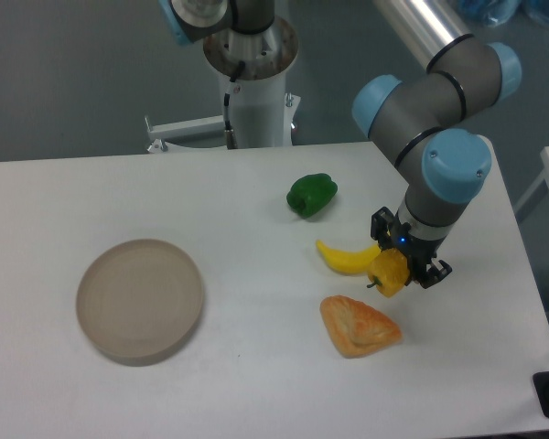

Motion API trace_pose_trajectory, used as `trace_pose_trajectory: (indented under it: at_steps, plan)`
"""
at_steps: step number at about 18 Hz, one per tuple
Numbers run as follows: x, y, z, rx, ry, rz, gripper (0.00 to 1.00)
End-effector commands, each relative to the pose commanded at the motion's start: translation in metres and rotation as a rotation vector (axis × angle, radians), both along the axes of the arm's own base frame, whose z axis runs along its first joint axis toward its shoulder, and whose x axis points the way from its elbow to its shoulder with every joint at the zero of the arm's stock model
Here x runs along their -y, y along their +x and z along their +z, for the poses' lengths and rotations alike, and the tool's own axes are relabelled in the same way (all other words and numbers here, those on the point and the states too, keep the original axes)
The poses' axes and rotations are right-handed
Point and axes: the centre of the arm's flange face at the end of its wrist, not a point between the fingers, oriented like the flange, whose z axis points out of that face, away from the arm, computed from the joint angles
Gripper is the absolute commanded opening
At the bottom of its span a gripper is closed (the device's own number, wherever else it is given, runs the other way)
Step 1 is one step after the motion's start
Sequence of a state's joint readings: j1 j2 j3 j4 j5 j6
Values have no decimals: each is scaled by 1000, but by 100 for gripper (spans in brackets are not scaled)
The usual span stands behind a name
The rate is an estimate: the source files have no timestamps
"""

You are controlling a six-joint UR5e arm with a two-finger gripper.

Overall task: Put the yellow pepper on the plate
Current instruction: 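Carry the held yellow pepper over to the beige plate, then lower the yellow pepper onto the plate and open the gripper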

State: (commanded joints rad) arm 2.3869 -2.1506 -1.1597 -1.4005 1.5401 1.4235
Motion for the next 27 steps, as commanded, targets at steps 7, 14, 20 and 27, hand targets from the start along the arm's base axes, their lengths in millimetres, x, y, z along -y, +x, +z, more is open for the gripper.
trace_pose_trajectory:
  at_steps: [7,14,20,27]
  plan:
    - [-22,65,22,30,29,-45,18]
    - [-57,210,24,55,7,-52,18]
    - [-96,329,-8,108,-39,-49,24]
    - [-120,383,-72,145,-107,-96,48]
